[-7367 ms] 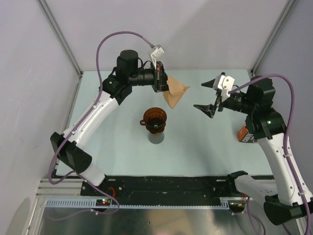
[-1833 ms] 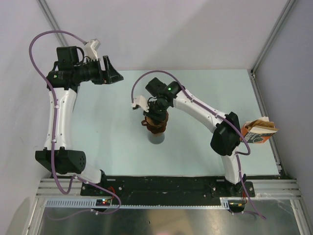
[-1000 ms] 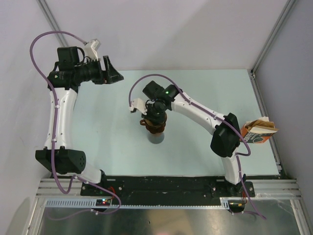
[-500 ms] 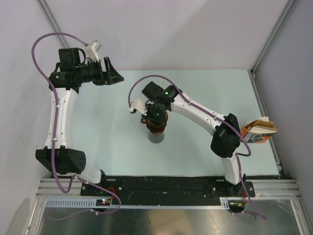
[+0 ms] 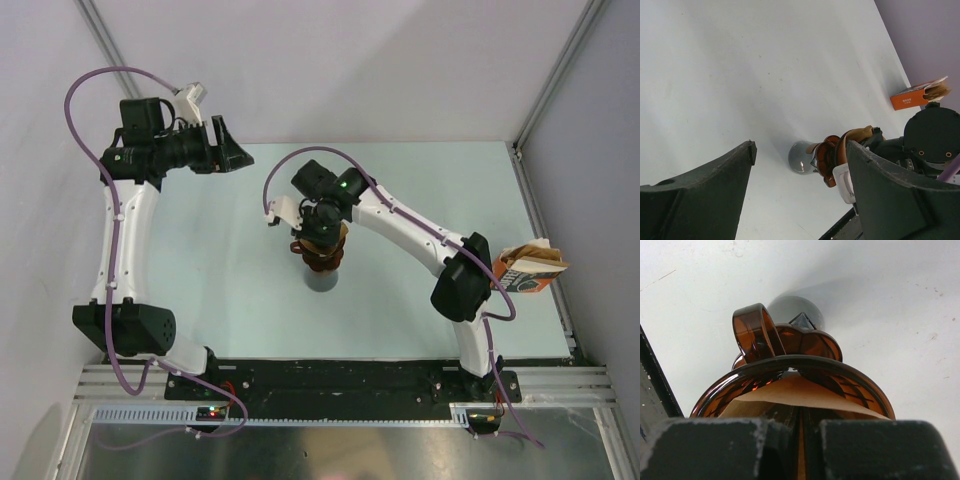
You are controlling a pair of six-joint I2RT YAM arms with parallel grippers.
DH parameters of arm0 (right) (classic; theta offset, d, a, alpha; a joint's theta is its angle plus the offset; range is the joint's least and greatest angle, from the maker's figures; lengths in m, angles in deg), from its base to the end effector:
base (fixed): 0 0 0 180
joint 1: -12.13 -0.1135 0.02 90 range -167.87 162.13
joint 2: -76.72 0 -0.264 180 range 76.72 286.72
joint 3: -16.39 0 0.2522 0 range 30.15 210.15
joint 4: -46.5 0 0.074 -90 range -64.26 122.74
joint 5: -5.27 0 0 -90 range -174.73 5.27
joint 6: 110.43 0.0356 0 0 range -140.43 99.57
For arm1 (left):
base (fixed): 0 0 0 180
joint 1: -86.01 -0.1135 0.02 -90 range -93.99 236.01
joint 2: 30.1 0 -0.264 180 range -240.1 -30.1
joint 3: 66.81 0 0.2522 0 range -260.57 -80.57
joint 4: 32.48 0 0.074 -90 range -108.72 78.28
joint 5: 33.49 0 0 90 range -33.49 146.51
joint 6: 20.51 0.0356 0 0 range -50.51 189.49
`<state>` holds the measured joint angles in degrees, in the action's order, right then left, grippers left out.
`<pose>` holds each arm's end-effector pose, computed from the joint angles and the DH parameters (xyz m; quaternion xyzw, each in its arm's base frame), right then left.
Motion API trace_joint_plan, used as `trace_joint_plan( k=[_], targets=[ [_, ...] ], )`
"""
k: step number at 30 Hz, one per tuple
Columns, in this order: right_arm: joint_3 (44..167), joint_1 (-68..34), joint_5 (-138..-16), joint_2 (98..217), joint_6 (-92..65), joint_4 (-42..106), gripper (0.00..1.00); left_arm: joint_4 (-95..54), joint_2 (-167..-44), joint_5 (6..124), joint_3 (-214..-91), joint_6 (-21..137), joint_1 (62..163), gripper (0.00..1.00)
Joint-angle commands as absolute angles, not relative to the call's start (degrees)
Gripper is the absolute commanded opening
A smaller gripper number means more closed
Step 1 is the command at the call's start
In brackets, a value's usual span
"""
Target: Place the coffee filter in the dripper
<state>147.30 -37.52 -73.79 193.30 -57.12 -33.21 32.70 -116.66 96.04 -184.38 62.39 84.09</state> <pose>0.2719 0.3305 0.3130 -0.6802 0.6954 0.1165 0.2004 0.3048 -0.0125 0.4500 0.0924 0.8415 -0.3184 0.4266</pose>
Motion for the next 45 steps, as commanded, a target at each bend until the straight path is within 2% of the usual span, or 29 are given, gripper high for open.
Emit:
trace_joint_plan(
  k=[1,6,22,27,31,37,41,45],
  targets=[
    [150.4,-37.4,-74.1,192.2,-57.5,-34.5,0.07,30.8,-114.2,97.6,-184.1,61.8,83.7,0.80],
    [151.1,-37.4,-74.1,191.9,-57.5,-35.0,0.13,30.7,-114.0,97.9,-183.4,61.9,83.7,0.80],
    [159.6,-38.6,-74.2,189.7,-57.9,-37.9,0.20,30.1,-114.0,99.0,-182.5,63.1,83.8,0.81],
    [159.5,-36.4,-70.1,185.0,-56.4,-37.1,0.22,30.0,-114.3,102.0,-180.5,63.9,84.0,0.77],
    [153.5,-31.6,-61.9,179.0,-52.1,-33.8,0.25,29.8,-114.7,106.3,-178.7,63.6,85.1,0.68],
    [143.3,-22.7,-44.2,172.9,-40.5,-24.3,0.26,29.6,-114.1,113.3,-173.2,64.5,91.8,0.43],
    [140.4,-20.4,-39.5,173.2,-35.1,-21.1,0.25,29.6,-114.3,114.2,-170.3,64.4,96.3,0.26],
    [138.9,-20.5,-38.1,174.2,-32.0,-18.7,0.25,29.6,-114.9,113.9,-168.1,64.3,100.5,0.17]
  ],
)
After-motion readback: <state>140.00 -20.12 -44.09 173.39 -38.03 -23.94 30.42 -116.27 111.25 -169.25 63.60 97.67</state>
